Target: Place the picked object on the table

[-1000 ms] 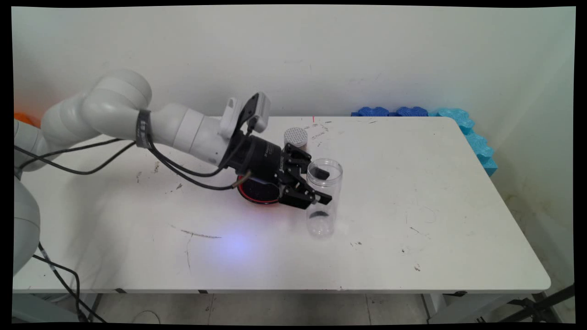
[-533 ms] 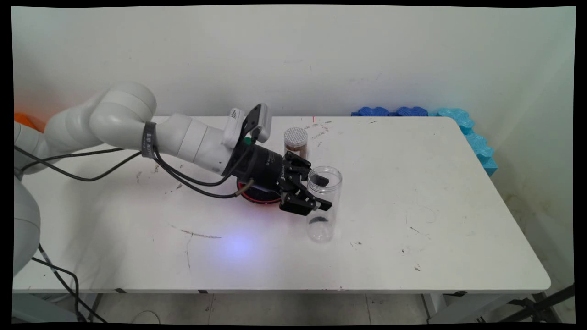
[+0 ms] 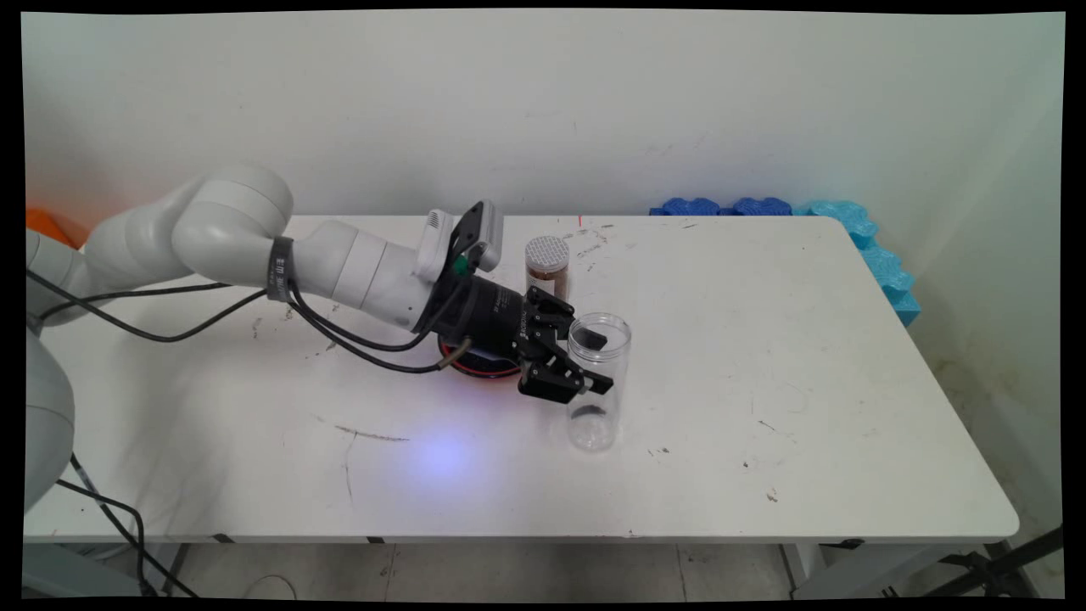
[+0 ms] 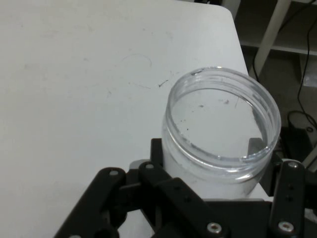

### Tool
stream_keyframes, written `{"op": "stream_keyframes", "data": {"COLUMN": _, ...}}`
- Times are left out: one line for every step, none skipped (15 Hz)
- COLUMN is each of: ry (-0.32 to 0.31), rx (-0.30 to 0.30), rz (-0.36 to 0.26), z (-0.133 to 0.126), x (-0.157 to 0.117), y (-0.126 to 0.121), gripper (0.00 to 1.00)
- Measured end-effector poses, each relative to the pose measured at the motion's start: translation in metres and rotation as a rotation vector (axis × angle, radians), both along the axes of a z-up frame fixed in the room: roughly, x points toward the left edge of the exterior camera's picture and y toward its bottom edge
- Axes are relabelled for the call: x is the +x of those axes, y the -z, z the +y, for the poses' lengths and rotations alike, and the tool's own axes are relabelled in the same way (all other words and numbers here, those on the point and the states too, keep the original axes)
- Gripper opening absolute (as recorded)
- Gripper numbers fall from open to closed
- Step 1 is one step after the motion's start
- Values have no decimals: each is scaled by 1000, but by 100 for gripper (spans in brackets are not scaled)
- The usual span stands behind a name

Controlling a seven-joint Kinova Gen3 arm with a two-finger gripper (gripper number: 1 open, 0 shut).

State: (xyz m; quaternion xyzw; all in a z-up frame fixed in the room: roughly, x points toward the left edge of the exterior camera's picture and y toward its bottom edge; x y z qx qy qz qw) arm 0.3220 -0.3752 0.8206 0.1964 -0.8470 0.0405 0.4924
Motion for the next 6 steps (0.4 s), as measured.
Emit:
{"op": "stream_keyframes", "data": {"ry": -1, "rx": 1, "rz": 0, "z": 0, "x": 0, "y": 1, "gripper": 0}}
{"op": "stream_keyframes", "data": {"ry": -3, "rx": 2, "rz": 1, "z": 0, "x": 0, "y": 2, "gripper": 0}}
{"op": "stream_keyframes", "data": {"ry": -5, "rx": 3, "rz": 2, "z": 0, "x": 0, "y": 3, "gripper": 0}}
{"op": "stream_keyframes", "data": {"ry": -7, "rx": 3, "rz": 4, "z": 0, "x": 0, "y": 3, "gripper": 100}}
{"op": "stream_keyframes", "data": {"ry": -8, "rx": 3, "rz": 5, "z": 0, "x": 1, "y": 4, "gripper": 100}}
{"op": "stream_keyframes", "data": {"ry": -9, "rx": 3, "rz": 6, "z": 0, "x": 1, "y": 4, "gripper": 100}}
